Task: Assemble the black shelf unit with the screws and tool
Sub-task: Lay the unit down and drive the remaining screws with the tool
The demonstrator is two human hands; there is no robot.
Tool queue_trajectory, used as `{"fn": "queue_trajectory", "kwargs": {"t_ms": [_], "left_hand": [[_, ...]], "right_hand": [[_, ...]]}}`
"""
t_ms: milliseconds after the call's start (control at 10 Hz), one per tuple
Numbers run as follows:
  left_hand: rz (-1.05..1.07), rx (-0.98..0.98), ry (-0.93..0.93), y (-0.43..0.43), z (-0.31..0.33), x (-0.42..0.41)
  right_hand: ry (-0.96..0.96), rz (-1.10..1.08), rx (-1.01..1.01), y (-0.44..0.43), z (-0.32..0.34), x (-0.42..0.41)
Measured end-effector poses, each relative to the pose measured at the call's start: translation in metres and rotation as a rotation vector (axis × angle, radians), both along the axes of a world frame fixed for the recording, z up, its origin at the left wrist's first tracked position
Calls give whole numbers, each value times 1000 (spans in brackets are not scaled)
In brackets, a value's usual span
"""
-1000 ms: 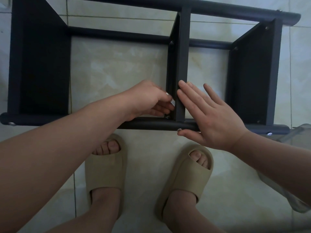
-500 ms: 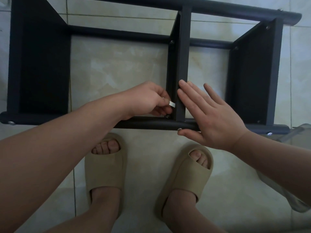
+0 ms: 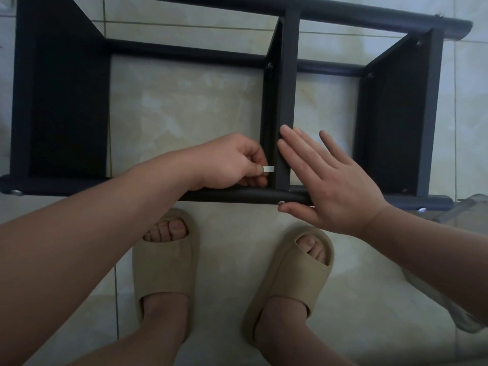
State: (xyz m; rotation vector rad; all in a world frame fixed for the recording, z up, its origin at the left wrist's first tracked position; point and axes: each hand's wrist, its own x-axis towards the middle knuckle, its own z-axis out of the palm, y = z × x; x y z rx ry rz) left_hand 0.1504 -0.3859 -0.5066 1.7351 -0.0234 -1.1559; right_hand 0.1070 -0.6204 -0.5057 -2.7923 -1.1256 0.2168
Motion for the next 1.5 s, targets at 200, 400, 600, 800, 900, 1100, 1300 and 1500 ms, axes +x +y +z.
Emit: {"fn": "queue_trajectory", "kwargs": {"t_ms": [200,400,600,800,900,1100,1300,1500], "left_hand": [[-56,26,-27,1,3,0],[-105,64,-62,1,3,0],[-161,75,-73,-1,0,0],[-157,127,-128,-4,2,-2],[-177,238,-225,-2,7,-3],[-213,517,-369,11,14,-24],[-203,587,-381,14,28,-34],[-239,596,-365,11,75,-23]], "right_hand": [[3,-1,-3,0,-1,0],[6,-2,2,-1,0,0],[17,-4,-1,-1,0,0],[22,-4,-11,-1,0,0],[40,-5,-15,-1,1,1],[207,-53,-65,-1,10,2],[371,-202,-157,2,28,-7],[323,-265,-421,2,84,4]]}}
